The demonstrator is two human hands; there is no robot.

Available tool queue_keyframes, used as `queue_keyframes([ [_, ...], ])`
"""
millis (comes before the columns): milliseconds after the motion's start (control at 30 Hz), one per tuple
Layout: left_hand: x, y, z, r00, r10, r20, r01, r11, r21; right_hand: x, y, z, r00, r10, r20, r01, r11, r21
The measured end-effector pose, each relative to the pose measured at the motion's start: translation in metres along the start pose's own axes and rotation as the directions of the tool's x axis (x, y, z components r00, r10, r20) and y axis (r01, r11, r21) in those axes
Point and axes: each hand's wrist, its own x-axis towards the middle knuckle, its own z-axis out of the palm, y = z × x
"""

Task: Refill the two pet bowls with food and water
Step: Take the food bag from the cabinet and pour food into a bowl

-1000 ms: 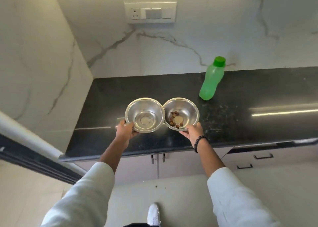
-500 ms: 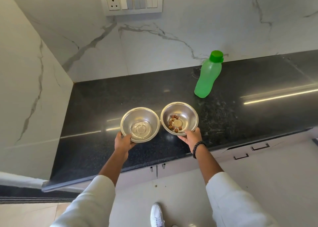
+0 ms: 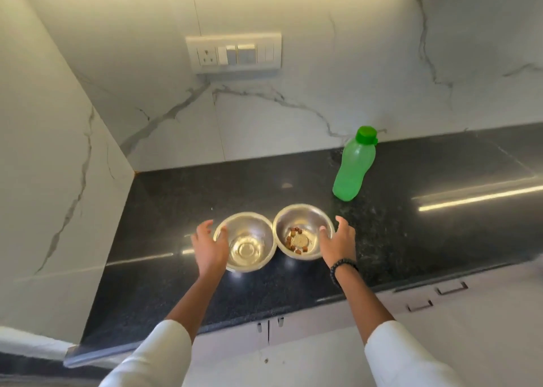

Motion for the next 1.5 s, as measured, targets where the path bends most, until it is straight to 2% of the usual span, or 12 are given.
queue_keyframes([
  [100, 0.000, 0.090, 0.002, 0.940, 0.333, 0.078, -0.329, 0.942, -0.062, 0.016, -0.068, -0.031, 0.937, -0.349, -0.018, 0.348, 0.937, -0.035],
  [233, -0.017, 0.243, -0.002, 0.773, 0.630, 0.072, -0.605, 0.767, -0.213, 0.028, -0.190, -0.097, 0.719, -0.676, -0.165, 0.679, 0.733, -0.045],
  [367, -0.040, 0.351, -0.019, 0.672, 0.740, -0.041, -0.717, 0.635, -0.287, 0.021, -0.285, -0.159, 0.542, -0.791, -0.283, 0.818, 0.574, -0.038],
  [467, -0.046, 0.393, -0.032, 0.706, 0.695, -0.137, -0.689, 0.629, -0.360, 0.014, -0.329, -0.187, 0.474, -0.810, -0.344, 0.862, 0.507, -0.005],
  [567, -0.045, 0.409, -0.043, 0.765, 0.627, -0.150, -0.623, 0.660, -0.419, 0.009, -0.356, -0.193, 0.515, -0.794, -0.323, 0.854, 0.509, 0.108],
  [633, -0.041, 0.411, -0.047, 0.804, 0.582, -0.119, -0.568, 0.693, -0.445, 0.014, -0.369, -0.187, 0.635, -0.743, -0.211, 0.771, 0.593, 0.234],
  [733, -0.034, 0.410, -0.053, 0.840, 0.532, -0.107, -0.525, 0.747, -0.408, 0.023, -0.378, -0.167, 0.868, -0.497, 0.018, 0.399, 0.717, 0.572],
  [800, -0.031, 0.408, -0.055, 0.831, 0.542, -0.125, -0.549, 0.761, -0.347, 0.028, -0.379, -0.154, 0.923, -0.339, 0.182, 0.068, 0.608, 0.791],
  [900, -0.025, 0.409, -0.061, 0.787, 0.603, -0.127, -0.614, 0.748, -0.252, 0.030, -0.384, -0.135, 0.891, -0.334, 0.309, -0.157, 0.411, 0.898],
  [1067, -0.014, 0.411, -0.070, 0.762, 0.640, -0.104, -0.647, 0.744, -0.165, 0.024, -0.402, -0.118, 0.797, -0.545, 0.261, -0.206, 0.161, 0.965],
  [1367, -0.018, 0.396, -0.069, 0.787, 0.612, -0.077, -0.612, 0.758, -0.227, 0.005, -0.389, -0.126, 0.823, -0.531, 0.200, -0.101, 0.210, 0.973],
  [1500, -0.045, 0.402, -0.062, 0.689, 0.723, -0.056, -0.717, 0.668, -0.198, -0.019, -0.360, -0.149, 0.782, -0.599, 0.172, -0.030, 0.239, 0.971],
])
